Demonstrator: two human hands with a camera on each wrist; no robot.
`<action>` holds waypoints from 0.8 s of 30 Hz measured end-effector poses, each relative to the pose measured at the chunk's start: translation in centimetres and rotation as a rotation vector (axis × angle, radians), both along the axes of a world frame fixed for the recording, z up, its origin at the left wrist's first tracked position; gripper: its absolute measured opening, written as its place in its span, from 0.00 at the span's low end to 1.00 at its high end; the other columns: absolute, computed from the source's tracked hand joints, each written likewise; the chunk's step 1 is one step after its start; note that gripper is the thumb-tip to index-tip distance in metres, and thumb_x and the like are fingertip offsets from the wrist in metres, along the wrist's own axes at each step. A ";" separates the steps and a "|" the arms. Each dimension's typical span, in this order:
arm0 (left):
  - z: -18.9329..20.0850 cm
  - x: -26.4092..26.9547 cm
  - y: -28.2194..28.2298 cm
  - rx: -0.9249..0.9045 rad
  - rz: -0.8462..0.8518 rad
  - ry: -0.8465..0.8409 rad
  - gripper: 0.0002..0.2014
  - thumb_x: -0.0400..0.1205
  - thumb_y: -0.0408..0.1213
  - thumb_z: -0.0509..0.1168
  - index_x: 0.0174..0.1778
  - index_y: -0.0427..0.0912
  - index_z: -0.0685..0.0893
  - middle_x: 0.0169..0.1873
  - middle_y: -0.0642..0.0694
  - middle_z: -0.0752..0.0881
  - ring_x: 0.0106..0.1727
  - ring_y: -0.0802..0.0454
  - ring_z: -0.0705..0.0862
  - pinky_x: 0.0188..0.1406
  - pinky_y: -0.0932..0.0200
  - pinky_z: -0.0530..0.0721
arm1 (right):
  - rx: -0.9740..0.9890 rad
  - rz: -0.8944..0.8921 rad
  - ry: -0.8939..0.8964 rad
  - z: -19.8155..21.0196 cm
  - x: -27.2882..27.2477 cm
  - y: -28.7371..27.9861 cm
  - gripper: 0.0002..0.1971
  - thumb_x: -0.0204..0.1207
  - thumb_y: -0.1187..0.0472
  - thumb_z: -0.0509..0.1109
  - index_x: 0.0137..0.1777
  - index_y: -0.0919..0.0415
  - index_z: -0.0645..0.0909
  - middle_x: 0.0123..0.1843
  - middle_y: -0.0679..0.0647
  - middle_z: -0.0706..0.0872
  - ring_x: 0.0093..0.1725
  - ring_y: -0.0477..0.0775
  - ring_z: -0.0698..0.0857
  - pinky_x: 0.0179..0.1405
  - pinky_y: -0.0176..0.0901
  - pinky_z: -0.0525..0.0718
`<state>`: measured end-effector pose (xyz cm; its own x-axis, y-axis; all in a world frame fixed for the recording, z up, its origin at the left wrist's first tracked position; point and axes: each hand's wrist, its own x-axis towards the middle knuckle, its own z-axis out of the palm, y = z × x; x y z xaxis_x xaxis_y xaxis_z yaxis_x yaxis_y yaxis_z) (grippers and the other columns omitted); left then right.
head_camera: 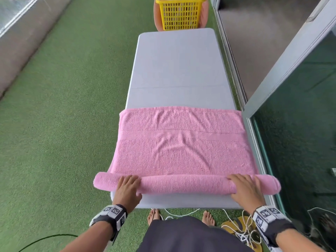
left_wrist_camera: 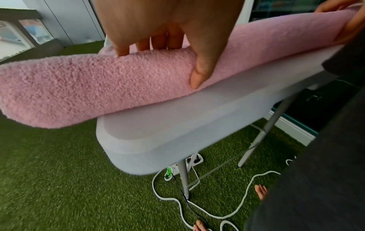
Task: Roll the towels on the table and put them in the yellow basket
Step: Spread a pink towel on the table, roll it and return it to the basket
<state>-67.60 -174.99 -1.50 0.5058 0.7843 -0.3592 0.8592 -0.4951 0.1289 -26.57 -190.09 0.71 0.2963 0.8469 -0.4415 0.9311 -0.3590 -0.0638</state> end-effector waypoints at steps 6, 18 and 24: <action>2.1 1.9 4.0 0.088 0.068 -0.018 0.33 0.82 0.51 0.37 0.78 0.43 0.71 0.81 0.44 0.64 0.81 0.41 0.62 0.80 0.37 0.46 | 0.082 -0.038 0.030 1.2 2.0 4.0 0.20 0.81 0.54 0.59 0.73 0.48 0.74 0.77 0.43 0.73 0.77 0.47 0.69 0.83 0.64 0.51; 2.3 1.8 2.1 0.031 -0.039 0.048 0.14 0.81 0.51 0.60 0.58 0.50 0.81 0.56 0.55 0.85 0.61 0.54 0.79 0.82 0.40 0.54 | -0.062 0.002 0.124 0.9 0.4 2.1 0.27 0.72 0.42 0.69 0.72 0.41 0.71 0.72 0.37 0.77 0.71 0.44 0.73 0.78 0.52 0.60; 2.9 2.2 4.4 0.045 0.080 -0.017 0.36 0.81 0.56 0.28 0.84 0.45 0.55 0.82 0.48 0.56 0.84 0.47 0.55 0.80 0.43 0.37 | 0.109 -0.068 0.215 1.7 2.4 4.6 0.22 0.85 0.46 0.57 0.78 0.39 0.66 0.81 0.39 0.67 0.80 0.45 0.65 0.82 0.59 0.52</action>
<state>-65.40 -170.63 1.41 0.4470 0.8374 -0.3146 0.8939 -0.4310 0.1230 -24.15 -185.53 2.39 0.2634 0.8746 -0.4071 0.8661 -0.4002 -0.2994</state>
